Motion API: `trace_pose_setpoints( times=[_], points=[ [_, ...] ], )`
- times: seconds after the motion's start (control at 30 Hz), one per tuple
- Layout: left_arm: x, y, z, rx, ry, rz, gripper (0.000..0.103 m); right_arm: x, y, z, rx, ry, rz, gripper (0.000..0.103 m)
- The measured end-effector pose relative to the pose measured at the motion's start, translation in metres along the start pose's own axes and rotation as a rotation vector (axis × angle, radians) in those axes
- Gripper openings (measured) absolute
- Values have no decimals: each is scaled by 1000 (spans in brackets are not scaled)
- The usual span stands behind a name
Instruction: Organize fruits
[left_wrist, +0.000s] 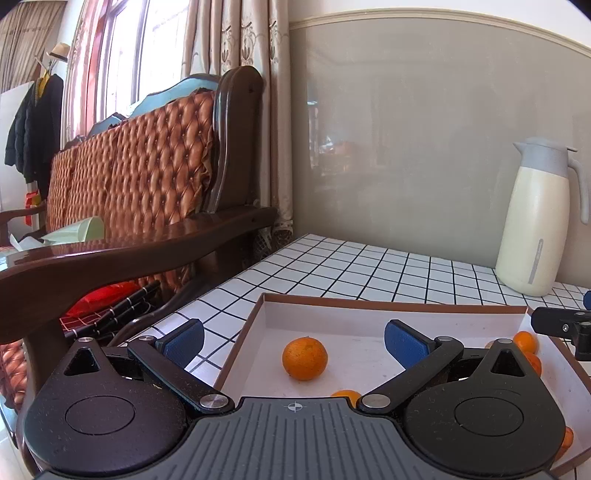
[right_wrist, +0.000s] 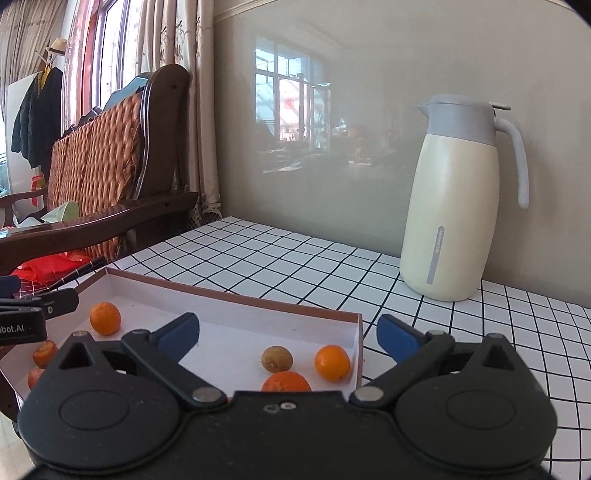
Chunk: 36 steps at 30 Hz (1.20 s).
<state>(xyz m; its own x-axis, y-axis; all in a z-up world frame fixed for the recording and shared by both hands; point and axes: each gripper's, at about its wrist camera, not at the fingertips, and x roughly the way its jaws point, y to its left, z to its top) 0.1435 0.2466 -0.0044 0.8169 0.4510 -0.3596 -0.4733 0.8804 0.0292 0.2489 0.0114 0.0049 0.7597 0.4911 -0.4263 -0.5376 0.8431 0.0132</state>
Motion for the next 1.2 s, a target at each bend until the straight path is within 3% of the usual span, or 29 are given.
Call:
trace_pose_setpoints(
  times=[0.3, 0.7, 1.2],
  points=[
    [-26, -7, 10, 11, -35, -13, 103, -20, 2, 4, -5, -21, 3, 97],
    [-84, -5, 12, 7, -76, -20, 103, -77, 4, 10, -5, -78, 14, 97],
    [-180, -11, 4, 60, -106, -55, 103, -174, 20, -6, -29, -117, 31, 97]
  ],
)
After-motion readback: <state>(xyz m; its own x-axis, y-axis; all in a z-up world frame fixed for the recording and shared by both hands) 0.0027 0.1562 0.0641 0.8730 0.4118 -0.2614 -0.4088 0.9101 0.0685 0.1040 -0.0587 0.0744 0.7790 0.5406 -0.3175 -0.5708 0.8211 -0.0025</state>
